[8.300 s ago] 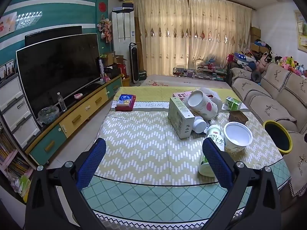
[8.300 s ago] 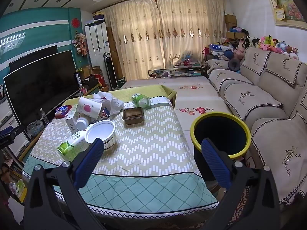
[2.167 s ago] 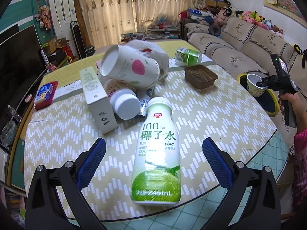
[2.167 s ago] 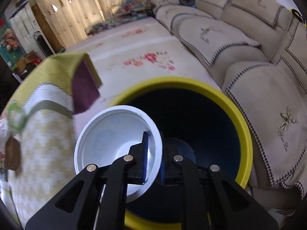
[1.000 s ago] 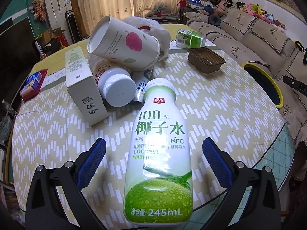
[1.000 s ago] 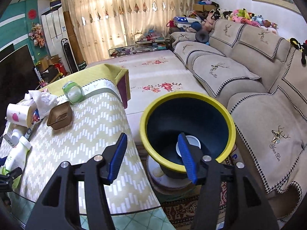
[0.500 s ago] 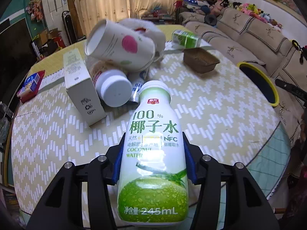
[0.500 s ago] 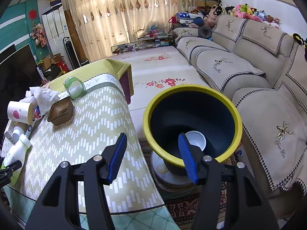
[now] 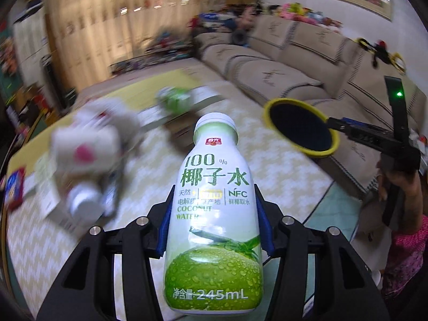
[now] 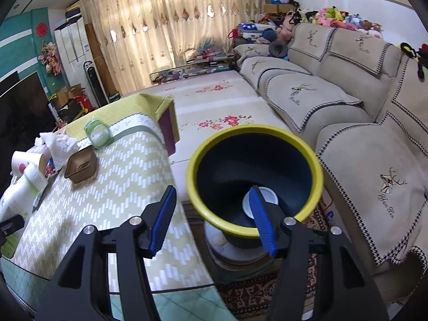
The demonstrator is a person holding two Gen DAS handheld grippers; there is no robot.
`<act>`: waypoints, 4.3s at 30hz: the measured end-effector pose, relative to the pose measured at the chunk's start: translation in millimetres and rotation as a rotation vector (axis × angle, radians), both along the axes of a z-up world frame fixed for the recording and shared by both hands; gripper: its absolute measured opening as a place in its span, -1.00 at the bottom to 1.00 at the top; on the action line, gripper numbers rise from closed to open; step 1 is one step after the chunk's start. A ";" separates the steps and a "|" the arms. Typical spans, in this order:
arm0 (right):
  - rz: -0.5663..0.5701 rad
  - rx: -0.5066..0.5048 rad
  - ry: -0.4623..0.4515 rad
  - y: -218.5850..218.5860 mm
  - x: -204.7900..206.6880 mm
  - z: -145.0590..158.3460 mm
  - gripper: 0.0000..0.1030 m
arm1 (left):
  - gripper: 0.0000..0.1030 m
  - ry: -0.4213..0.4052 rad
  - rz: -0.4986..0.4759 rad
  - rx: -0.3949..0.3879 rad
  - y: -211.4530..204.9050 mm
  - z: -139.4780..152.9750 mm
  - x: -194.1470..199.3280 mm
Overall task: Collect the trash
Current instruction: 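Grasp the coconut-water bottle with the left gripper while the right gripper withdraws, then carry the bottle over the bin and open the left gripper, then grasp the brown plastic tray edge with the right gripper, then carry the tray over the bin and open the right gripper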
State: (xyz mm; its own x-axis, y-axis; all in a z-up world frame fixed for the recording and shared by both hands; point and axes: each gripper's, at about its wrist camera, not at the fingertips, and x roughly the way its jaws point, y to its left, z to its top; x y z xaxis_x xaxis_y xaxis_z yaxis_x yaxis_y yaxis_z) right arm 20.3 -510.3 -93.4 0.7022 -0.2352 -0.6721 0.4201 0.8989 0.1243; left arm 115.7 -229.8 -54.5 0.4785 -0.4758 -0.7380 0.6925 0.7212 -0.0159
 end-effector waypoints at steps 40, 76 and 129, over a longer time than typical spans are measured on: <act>-0.167 0.005 0.013 -64.1 -50.1 -1.4 0.21 | 0.81 0.024 -0.225 -0.086 -225.6 -3.2 65.3; 0.320 -0.025 0.116 130.5 176.9 2.9 0.19 | 0.91 -0.213 0.574 -0.235 253.5 -21.6 110.1; -0.155 0.095 0.132 -68.1 111.3 -34.6 -0.90 | 0.91 -0.257 0.411 -0.167 199.0 -24.9 86.5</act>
